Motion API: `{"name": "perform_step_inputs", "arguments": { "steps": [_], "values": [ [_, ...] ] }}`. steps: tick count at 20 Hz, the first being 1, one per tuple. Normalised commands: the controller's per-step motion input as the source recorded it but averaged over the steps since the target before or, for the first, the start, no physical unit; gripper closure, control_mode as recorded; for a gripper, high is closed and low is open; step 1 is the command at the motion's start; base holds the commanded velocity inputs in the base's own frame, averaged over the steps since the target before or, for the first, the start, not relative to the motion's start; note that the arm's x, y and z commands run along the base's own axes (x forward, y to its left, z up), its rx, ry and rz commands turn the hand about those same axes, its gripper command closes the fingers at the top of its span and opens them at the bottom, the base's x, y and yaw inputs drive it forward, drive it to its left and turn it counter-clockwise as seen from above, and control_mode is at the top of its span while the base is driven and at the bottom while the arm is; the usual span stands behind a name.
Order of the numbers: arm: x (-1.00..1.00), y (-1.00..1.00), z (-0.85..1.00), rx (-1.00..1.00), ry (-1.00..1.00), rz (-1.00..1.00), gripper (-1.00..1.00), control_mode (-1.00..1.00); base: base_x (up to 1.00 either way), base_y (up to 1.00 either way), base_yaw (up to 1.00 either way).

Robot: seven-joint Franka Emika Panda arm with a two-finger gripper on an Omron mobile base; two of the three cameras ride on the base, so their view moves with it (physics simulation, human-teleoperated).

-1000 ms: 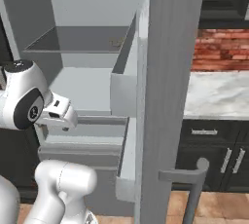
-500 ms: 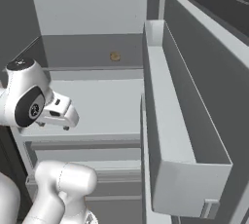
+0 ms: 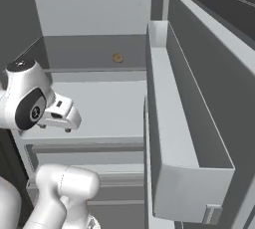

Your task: Grab the lime and garlic from the fridge, place them in the blender, close the lid, and turn on the blender to create a marinade.

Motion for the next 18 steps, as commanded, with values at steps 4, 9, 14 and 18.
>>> {"name": "perform_step_inputs", "arguments": {
  "steps": [4, 9, 14, 18],
  "values": [
    [0.49, -0.21, 0.76, 0.0, -0.13, 0.0, -1.0, -1.0, 0.0, 0.0, 0.0],
    [0.48, -0.44, 0.59, 0.0, -0.23, -0.02, -1.0, -1.0, 0.0, 0.0, 0.0],
    [0.44, -0.42, 0.3, 0.0, -0.2, -0.05, -1.0, -1.0, 0.0, 0.0, 0.0],
    [0.85, -0.04, 0.03, 0.0, -0.01, -0.16, -1.0, -1.0, 0.0, 0.0, 0.0]
  ]
}}
